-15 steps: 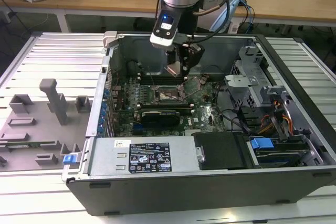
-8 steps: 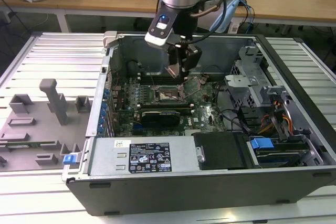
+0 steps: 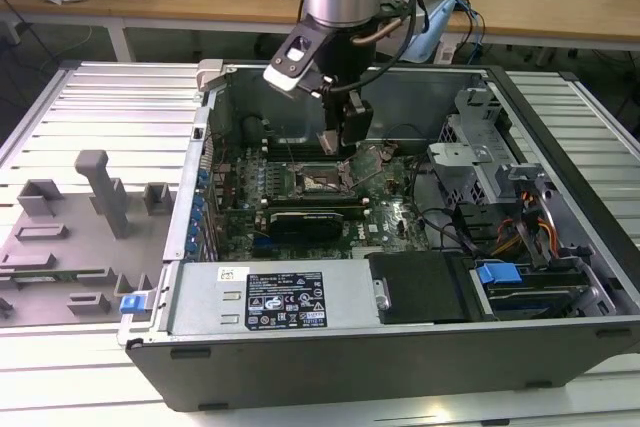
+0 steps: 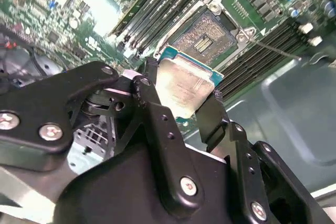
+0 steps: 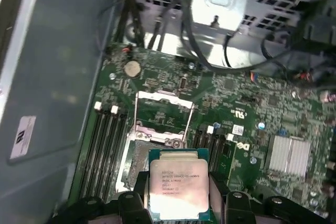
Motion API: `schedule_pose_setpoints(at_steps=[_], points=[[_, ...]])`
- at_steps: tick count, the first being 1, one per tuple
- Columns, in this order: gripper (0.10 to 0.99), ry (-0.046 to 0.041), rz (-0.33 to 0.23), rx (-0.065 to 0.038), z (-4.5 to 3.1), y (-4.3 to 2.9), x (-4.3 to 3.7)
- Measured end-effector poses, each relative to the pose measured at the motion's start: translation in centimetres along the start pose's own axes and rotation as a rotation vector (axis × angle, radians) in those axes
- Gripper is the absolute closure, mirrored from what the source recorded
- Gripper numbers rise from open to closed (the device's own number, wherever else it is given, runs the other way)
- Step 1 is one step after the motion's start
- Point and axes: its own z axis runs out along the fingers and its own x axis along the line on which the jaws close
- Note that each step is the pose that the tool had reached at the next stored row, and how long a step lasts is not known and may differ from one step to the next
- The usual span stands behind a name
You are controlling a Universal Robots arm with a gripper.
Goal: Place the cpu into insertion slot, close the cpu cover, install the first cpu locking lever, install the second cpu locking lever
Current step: 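Place the cpu into insertion slot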
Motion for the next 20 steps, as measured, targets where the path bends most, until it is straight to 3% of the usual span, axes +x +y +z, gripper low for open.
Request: schedule_pose_setpoints(at_steps=[10,20], points=[[0.545,-0.0151,0.164,-0.001,1.49,-0.15,0.0],[0.545,-0.016,0.174,-0.001,3.43,-0.66,0.45]])
